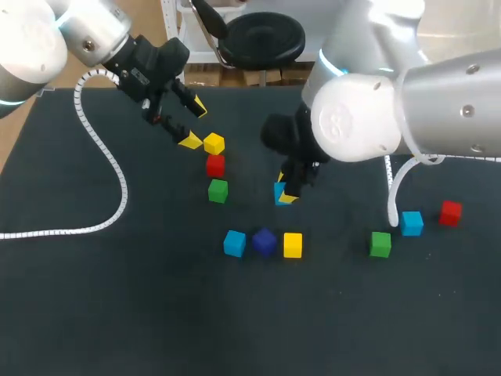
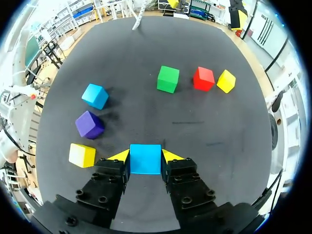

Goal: Place the blue cubes, place green cubes on the blue cubes, place the yellow cubes on the green cubes, then place the red cubes on the yellow cubes, and place purple cube on the red cubes.

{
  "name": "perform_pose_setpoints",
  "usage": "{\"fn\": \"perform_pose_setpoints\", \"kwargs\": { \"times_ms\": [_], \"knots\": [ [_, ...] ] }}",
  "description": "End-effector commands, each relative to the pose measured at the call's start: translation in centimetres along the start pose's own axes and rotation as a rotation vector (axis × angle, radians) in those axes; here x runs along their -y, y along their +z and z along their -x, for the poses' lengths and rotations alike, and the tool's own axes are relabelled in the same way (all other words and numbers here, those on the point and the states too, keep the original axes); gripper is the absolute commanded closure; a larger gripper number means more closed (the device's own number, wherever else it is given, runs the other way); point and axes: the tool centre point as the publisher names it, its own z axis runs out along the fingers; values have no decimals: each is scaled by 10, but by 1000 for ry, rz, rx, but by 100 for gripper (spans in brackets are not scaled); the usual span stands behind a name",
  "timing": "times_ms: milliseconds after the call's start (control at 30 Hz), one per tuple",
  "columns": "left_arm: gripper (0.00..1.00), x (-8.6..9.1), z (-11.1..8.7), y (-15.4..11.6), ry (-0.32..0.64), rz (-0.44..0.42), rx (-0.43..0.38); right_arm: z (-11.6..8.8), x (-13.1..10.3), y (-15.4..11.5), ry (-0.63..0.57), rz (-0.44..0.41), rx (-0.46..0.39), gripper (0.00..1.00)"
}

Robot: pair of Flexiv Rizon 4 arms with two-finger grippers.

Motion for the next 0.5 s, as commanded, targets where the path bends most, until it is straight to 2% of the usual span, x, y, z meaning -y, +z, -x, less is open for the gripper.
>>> {"fn": "perform_pose_setpoints", "kwargs": {
  "times_ms": [33,500],
  "knots": [
    [0,0,0,0,0,1,-1,1,10,3,1,13,1,100],
    [0,0,0,0,0,1,-1,-2,27,11,7,46,19,100]
  ]
}}
